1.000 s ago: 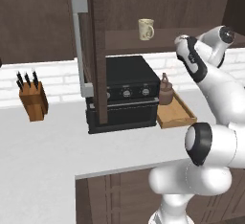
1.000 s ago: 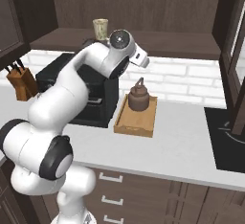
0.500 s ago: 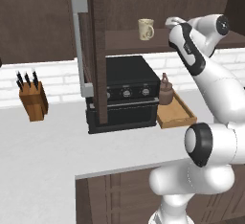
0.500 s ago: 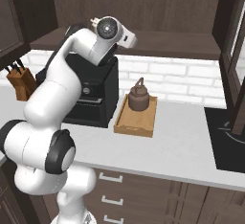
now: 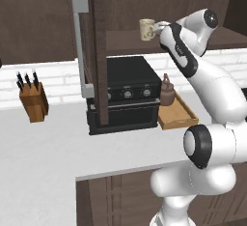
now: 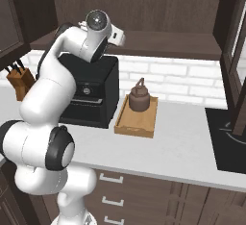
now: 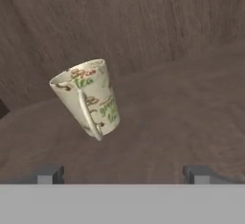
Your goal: Pick the kettle from the counter and place it on the tray. Then pick the mug from the cabinet and place it on the tray. Then close the cabinet doors.
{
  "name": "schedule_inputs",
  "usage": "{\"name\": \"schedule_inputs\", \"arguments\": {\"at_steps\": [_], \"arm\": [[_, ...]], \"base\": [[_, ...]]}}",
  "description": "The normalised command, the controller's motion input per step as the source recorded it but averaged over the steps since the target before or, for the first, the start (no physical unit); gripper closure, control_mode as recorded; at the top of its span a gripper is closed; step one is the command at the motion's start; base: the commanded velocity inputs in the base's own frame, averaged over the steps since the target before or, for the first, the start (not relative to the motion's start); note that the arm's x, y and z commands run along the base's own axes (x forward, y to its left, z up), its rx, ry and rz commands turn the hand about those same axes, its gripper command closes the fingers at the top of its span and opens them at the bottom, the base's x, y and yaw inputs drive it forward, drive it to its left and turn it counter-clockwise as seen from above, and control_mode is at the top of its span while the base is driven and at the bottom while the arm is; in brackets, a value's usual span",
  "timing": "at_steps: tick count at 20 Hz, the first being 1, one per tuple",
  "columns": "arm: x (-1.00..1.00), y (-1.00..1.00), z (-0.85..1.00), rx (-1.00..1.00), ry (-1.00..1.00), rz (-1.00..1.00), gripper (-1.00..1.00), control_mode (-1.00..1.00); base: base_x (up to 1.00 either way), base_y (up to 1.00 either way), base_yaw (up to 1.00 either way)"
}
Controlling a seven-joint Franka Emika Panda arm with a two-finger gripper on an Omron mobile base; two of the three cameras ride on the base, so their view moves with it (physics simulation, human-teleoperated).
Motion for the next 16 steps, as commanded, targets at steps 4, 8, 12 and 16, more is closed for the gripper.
{"name": "schedule_inputs", "arguments": {"at_steps": [4,8,12,16], "arm": [[0.19,0.52,0.04,-0.12,0.09,0.11,-1.00,-1.00],[0.43,0.36,0.00,-0.06,0.02,0.18,-1.00,-1.00],[0.35,0.15,-0.07,-0.05,0.00,0.08,-1.00,-1.00],[0.08,-0.06,-0.01,-0.06,0.00,0.02,-1.00,-1.00]], "base": [[0.00,0.00,0.00],[0.00,0.00,0.00],[0.00,0.00,0.00],[0.00,0.00,0.00]]}}
